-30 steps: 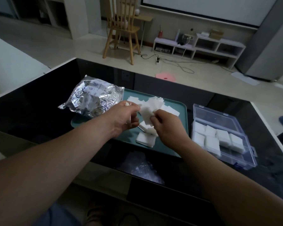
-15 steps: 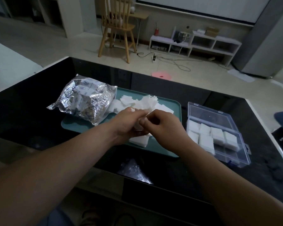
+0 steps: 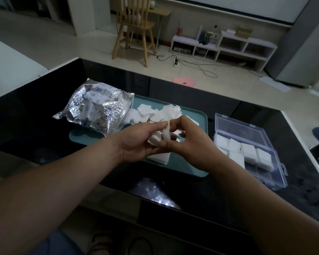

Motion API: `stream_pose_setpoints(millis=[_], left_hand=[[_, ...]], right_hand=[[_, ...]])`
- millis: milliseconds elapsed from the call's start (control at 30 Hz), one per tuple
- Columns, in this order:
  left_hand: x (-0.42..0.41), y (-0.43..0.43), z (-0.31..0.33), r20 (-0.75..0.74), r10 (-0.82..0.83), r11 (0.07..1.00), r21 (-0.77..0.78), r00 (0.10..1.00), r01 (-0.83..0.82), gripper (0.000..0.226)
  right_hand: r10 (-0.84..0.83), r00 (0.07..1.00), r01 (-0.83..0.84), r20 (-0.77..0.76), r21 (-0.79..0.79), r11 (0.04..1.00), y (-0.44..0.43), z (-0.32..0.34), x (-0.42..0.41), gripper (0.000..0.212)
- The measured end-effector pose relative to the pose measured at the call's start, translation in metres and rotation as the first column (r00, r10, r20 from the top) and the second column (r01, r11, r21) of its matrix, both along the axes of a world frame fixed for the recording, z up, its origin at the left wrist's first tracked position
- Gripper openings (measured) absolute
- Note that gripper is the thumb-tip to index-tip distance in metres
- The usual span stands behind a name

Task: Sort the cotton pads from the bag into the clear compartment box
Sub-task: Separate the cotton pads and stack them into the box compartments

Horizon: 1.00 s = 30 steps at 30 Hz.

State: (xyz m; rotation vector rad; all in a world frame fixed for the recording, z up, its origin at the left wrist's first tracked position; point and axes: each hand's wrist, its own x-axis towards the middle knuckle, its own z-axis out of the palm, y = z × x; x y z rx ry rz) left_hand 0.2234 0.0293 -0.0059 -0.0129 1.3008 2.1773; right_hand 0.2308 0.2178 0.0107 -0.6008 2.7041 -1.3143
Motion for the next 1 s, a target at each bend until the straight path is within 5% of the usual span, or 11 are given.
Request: stream_pose_setpoints(millis=[300,500,667,767,867,933,1000], left_hand=[[0.006,0.007,0.002,-0.065,-0.055,0.997,-0.058,0.996,0.052,0.043],[0.005,0.008,0.000,0.038,-0.107,0.991,0.080,0.994,0.104,0.051],[0.000,0.007,-0.004,0.071,0.073,0.997,0.031,0.995,-0.075,0.029],[-0.010,-0.001,-0.002,0.168,0.241,0.966,0.050,0.956,-0.252,0.030],[-0.018,-0.011,-0.002,0.147,0.332,0.943,-0.028,0.932,-0.332,0.021],[-0.022,-0.014,-0.004,0.145,0.377,0.926,-0.063,0.915,-0.372,0.004],[-0.022,-0.015,-0.008,0.149,0.415,0.909,-0.103,0.897,-0.403,0.013]], right_hand=[[0.047,0.998,-0.046,0.032,-0.018,0.999,-0.010,0.000,0.006,0.042],[0.027,1.000,-0.027,0.000,-0.001,1.000,-0.011,-0.004,0.003,0.043],[0.008,1.000,-0.008,0.004,-0.055,0.998,-0.007,-0.004,-0.005,0.031],[-0.205,0.979,0.203,-0.019,-0.097,0.974,-0.004,0.000,-0.014,0.015],[-0.312,0.950,0.313,-0.033,0.077,0.947,0.005,-0.002,-0.025,0.007],[-0.236,0.971,0.234,-0.027,0.270,0.934,0.009,-0.011,-0.028,0.012],[-0.107,0.993,0.114,-0.040,0.443,0.889,0.007,-0.022,-0.026,0.029]])
